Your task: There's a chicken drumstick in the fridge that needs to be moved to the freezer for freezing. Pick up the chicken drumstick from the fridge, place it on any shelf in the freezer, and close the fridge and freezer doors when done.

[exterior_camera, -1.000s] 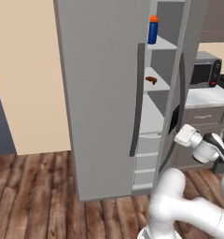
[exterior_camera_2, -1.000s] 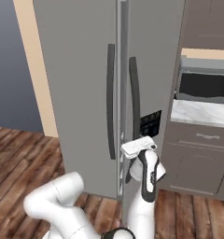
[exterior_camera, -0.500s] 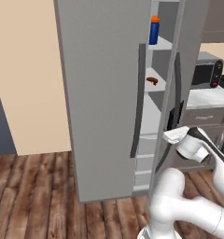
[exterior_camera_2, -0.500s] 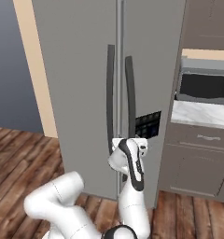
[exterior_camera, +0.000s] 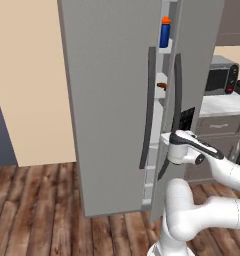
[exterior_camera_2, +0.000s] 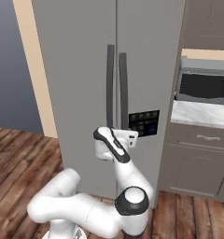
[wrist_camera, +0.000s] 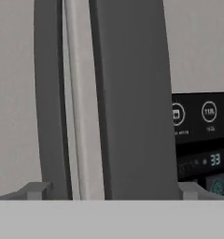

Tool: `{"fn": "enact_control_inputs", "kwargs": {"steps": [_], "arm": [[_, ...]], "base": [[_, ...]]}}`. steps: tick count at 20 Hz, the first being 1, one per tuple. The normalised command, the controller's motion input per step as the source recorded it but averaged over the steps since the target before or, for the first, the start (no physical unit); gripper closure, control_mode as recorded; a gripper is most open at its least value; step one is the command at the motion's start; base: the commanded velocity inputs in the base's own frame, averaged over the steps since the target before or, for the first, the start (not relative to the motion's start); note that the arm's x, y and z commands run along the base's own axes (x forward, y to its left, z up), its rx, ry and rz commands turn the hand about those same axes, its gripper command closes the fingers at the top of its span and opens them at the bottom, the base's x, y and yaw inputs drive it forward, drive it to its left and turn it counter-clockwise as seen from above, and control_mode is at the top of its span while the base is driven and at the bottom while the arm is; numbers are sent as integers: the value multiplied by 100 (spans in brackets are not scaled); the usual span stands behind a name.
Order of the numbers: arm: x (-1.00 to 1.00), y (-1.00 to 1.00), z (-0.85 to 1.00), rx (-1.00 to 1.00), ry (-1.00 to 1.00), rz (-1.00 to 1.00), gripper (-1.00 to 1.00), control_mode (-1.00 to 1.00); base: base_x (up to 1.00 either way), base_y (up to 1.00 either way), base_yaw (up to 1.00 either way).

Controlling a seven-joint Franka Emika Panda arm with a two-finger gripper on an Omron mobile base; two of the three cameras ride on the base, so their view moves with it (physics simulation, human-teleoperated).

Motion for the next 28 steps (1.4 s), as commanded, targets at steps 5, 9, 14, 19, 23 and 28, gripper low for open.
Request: {"fn": "enact_control_inputs", "kwargs": {"steps": [5, 9, 14, 19, 23, 28], "arm": [[27, 42, 10, 10, 7, 3, -100, -100], [41, -7, 8, 32, 0, 26, -100, -100], [53, -11, 2, 36, 0, 35, -100, -100], [66, 0, 0, 33, 0, 30, -100, -100], [84, 20, 0, 26, 0, 19, -100, -100], [89, 71, 0, 18, 0, 10, -100, -100]], "base": [[0, 0, 0], [0, 0, 0], [0, 0, 0], [0, 0, 0], [0, 0, 0], [0, 0, 0]]}}
